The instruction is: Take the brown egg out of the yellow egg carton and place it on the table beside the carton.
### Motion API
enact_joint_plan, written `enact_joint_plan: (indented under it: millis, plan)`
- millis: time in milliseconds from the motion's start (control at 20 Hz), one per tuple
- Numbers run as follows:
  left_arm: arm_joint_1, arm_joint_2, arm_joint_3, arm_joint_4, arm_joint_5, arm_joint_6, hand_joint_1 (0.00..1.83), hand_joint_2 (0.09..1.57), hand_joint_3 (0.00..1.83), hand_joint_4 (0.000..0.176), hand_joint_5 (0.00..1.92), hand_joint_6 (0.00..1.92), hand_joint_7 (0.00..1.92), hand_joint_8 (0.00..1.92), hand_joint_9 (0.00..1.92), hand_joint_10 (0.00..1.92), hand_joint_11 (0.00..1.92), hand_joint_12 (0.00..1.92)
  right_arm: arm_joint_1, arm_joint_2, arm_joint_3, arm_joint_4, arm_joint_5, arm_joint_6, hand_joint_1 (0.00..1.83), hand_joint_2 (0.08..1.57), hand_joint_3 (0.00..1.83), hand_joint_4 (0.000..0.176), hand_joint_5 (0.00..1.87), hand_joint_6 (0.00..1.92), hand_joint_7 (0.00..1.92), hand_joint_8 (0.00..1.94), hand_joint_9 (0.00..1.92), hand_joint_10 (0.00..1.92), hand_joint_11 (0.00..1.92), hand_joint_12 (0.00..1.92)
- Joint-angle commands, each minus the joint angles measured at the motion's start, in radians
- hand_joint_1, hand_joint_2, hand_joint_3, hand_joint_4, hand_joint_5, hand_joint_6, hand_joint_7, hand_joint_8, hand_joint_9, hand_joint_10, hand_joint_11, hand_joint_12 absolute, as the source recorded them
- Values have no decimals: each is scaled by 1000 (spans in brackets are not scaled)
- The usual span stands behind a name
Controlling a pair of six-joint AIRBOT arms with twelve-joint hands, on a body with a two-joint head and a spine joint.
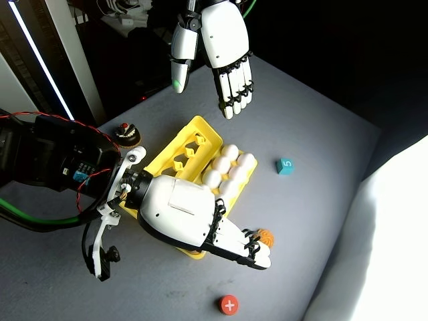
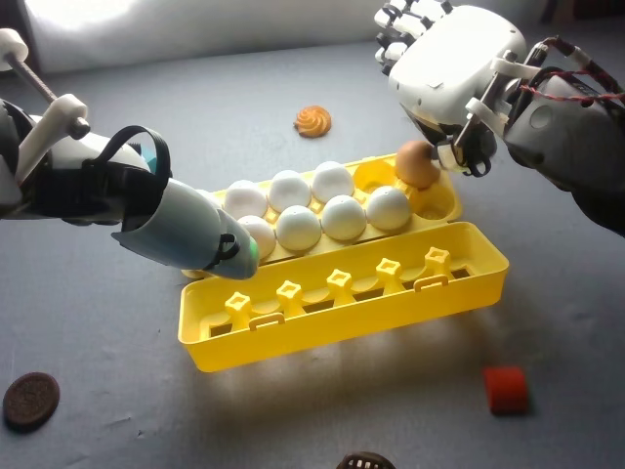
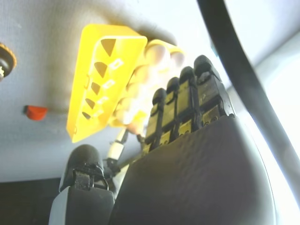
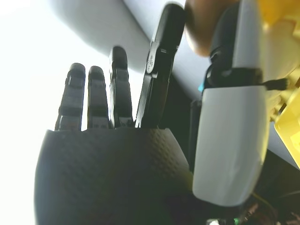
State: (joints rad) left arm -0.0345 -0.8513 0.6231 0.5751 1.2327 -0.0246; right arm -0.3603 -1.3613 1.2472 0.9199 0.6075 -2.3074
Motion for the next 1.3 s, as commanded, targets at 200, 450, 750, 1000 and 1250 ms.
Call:
enact_joint_plan:
  millis: [200,450,750,1000,1250]
  plan:
    - [-12,3,4,54,-25,1,0,1181,0,0,91,2,82,2,63,2,0,146,7,5,-1,-48,88,-4,1174,978,0,0,1347,348,316,0,2,0,0,0]
    - [-13,3,4,54,-25,3,0,1178,0,0,77,2,73,3,55,2,0,105,10,15,-17,-48,88,-6,970,852,0,50,979,25,233,0,0,0,0,0]
    - [-13,3,4,58,-25,5,0,1187,1,0,84,10,74,11,50,9,14,56,6,36,-49,-48,88,-11,958,831,0,29,925,0,232,0,0,0,0,0]
    - [-12,3,4,59,-23,5,0,1184,0,0,119,6,108,5,83,5,0,186,-9,16,-14,-48,71,0,984,805,0,49,958,13,244,21,0,0,0,0]
    - [-12,3,4,63,-21,5,0,1178,0,0,92,6,79,4,56,1,0,127,-20,-10,36,-50,55,21,1013,820,0,39,1000,21,226,4,0,0,0,0]
